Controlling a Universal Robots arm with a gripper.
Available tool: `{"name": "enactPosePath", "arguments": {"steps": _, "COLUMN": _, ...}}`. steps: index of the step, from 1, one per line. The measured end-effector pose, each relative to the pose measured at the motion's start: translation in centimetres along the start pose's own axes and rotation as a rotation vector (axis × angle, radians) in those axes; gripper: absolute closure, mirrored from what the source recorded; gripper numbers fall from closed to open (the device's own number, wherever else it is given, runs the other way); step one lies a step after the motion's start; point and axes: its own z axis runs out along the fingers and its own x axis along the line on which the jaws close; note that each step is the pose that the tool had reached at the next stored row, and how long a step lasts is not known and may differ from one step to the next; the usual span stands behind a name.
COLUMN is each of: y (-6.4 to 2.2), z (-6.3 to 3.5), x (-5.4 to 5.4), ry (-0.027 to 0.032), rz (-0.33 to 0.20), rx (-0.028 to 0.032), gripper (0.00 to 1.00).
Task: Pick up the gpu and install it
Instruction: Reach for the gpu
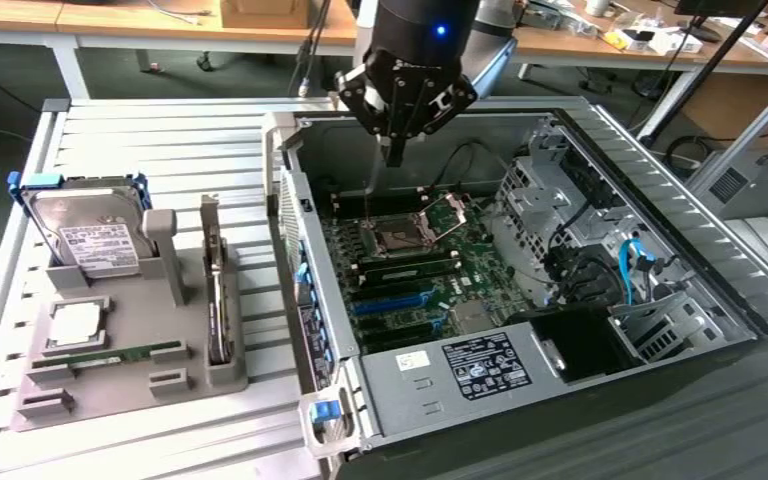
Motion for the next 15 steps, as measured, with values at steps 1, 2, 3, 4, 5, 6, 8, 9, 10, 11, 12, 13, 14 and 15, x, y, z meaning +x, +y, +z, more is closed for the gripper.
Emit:
{"name": "enactPosePath", "arguments": {"steps": 1, "y": -0.02, "z": -0.01, "x": 0.3, "ry": -0.0003, "rz": 0.0, "rx": 0.0, "gripper": 0.89}}
{"name": "enactPosePath", "arguments": {"steps": 2, "y": -0.04, "z": -0.02, "x": 0.5, "ry": -0.0007, "rz": 0.0, "rx": -0.0001, "gripper": 0.89}}
{"name": "enactPosePath", "arguments": {"steps": 3, "y": -0.06, "z": -0.03, "x": 0.9, "ry": -0.0015, "rz": 0.0, "rx": -0.0001, "gripper": 0.89}}
{"name": "enactPosePath", "arguments": {"steps": 4, "y": -0.08, "z": -0.03, "x": 1.1, "ry": -0.002, "rz": 0.0, "rx": -0.0003, "gripper": 0.89}}
{"name": "enactPosePath", "arguments": {"steps": 5, "y": -0.1, "z": -0.04, "x": 1.3, "ry": -0.0025, "rz": 0.0, "rx": -0.0002, "gripper": 0.89}}
{"name": "enactPosePath", "arguments": {"steps": 6, "y": -0.11, "z": -0.04, "x": 1.5, "ry": -0.0026, "rz": 0.0, "rx": -0.0002, "gripper": 0.89}}
{"name": "enactPosePath", "arguments": {"steps": 8, "y": -0.14, "z": -0.05, "x": 1.8, "ry": -0.0029, "rz": 0.0, "rx": -0.0002, "gripper": 0.89}}
{"name": "enactPosePath", "arguments": {"steps": 9, "y": -0.15, "z": -0.06, "x": 2.0, "ry": -0.003, "rz": 0.0, "rx": -0.0003, "gripper": 0.89}}
{"name": "enactPosePath", "arguments": {"steps": 10, "y": -0.16, "z": -0.06, "x": 2.2, "ry": -0.0032, "rz": 0.0, "rx": -0.0003, "gripper": 0.89}}
{"name": "enactPosePath", "arguments": {"steps": 11, "y": -0.18, "z": -0.07, "x": 2.4, "ry": -0.0035, "rz": 0.0, "rx": -0.0003, "gripper": 0.89}}
{"name": "enactPosePath", "arguments": {"steps": 12, "y": -0.2, "z": -0.08, "x": 2.7, "ry": -0.0037, "rz": 0.0, "rx": -0.0003, "gripper": 0.89}}
{"name": "enactPosePath", "arguments": {"steps": 13, "y": -0.23, "z": -0.09, "x": 3.1, "ry": -0.0044, "rz": 0.0, "rx": -0.0004, "gripper": 0.89}}
{"name": "enactPosePath", "arguments": {"steps": 14, "y": -0.26, "z": -0.1, "x": 3.4, "ry": -0.005, "rz": 0.0, "rx": -0.0004, "gripper": 0.89}}
{"name": "enactPosePath", "arguments": {"steps": 15, "y": -0.27, "z": -0.11, "x": 3.6, "ry": -0.0053, "rz": 0.0, "rx": -0.0004, "gripper": 0.89}}
